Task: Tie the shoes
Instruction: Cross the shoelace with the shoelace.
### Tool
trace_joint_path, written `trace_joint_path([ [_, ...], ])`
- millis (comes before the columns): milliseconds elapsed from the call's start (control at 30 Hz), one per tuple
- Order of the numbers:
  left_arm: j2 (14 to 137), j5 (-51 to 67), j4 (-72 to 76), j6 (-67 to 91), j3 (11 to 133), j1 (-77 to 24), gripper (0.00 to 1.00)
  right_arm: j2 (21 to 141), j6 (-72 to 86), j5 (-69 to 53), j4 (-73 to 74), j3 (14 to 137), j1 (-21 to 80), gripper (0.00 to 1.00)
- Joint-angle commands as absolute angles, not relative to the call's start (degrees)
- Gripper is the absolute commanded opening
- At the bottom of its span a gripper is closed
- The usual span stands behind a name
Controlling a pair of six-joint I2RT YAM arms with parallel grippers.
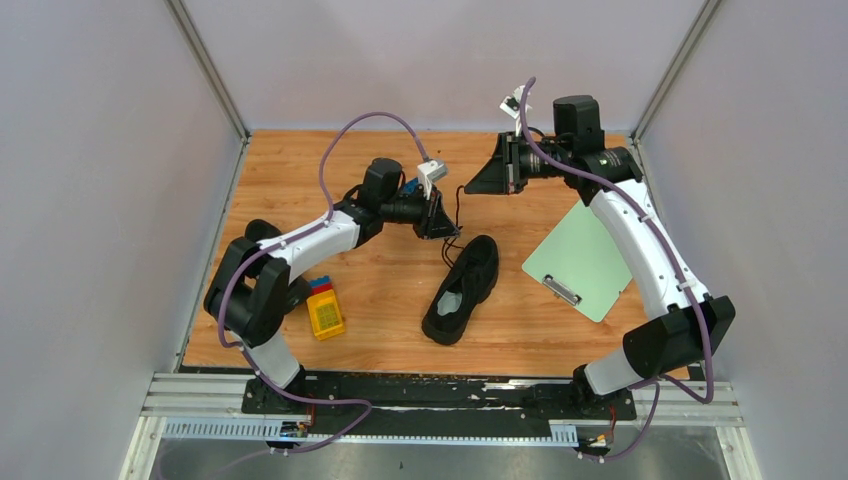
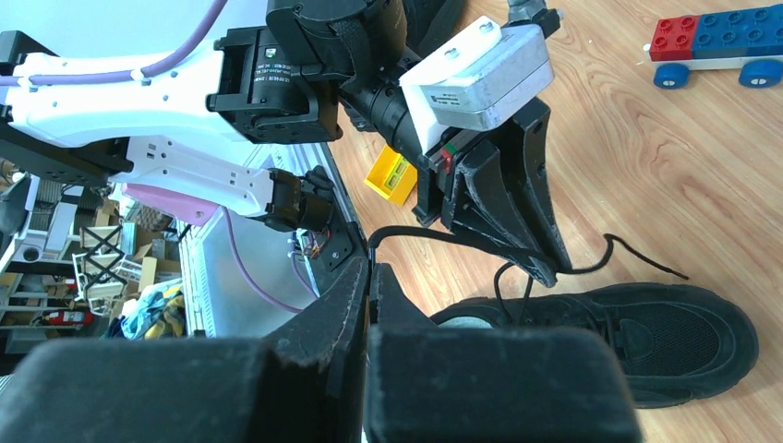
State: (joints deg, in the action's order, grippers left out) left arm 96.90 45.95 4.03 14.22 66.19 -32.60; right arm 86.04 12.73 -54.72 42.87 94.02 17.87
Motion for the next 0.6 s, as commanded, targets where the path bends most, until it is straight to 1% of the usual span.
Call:
trace_joint_path([
  [0,96.88,46.94,6.26,14.49,68.65,-32.77,0.21,84.99,13.68,-56.0,40.54,94.2,17.96,0.0],
  [33,96.71,47.75,6.58,14.5,68.58,-32.78,0.12,84.94,13.44,-55.71,40.54,94.03,17.96,0.0],
  [67,96.61,48.26,6.72,14.46,68.52,-32.74,0.12,84.91,13.34,-55.48,40.57,93.84,17.96,0.0],
  [167,95.87,51.7,7.5,13.83,67.73,-32.78,0.01,84.82,12.68,-54.57,40.78,93.1,17.63,0.0],
  [233,94.95,54.15,8.43,13.47,66.66,-32.71,0.0,84.99,11.51,-53.95,41.42,92.82,16.84,0.06],
  [267,94.34,54.98,9.45,13.5,66.25,-32.66,0.0,85.11,10.45,-53.56,41.98,92.68,16.3,0.07],
  [300,94.01,56.42,9.82,13.52,65.34,-32.62,0.0,85.32,9.1,-53.34,42.73,92.66,15.53,0.12],
  [367,93.16,57.86,11.47,13.96,63.85,-32.61,0.0,85.8,5.13,-54.88,44.49,92.5,12.83,0.28],
  [467,92.45,59.37,13.57,14.79,62.21,-32.56,0.0,87.09,-6.15,-64.37,50.32,93.15,7.58,0.53],
  [500,92.24,59.93,14.17,15.13,61.37,-32.51,0.0,87.32,-12.64,-65.79,53.69,93.49,6.73,0.57],
  [567,91.89,60.31,15.86,16.21,60.3,-32.51,0.0,86.86,-24.18,-63.94,58.75,92.8,6.6,0.61],
])
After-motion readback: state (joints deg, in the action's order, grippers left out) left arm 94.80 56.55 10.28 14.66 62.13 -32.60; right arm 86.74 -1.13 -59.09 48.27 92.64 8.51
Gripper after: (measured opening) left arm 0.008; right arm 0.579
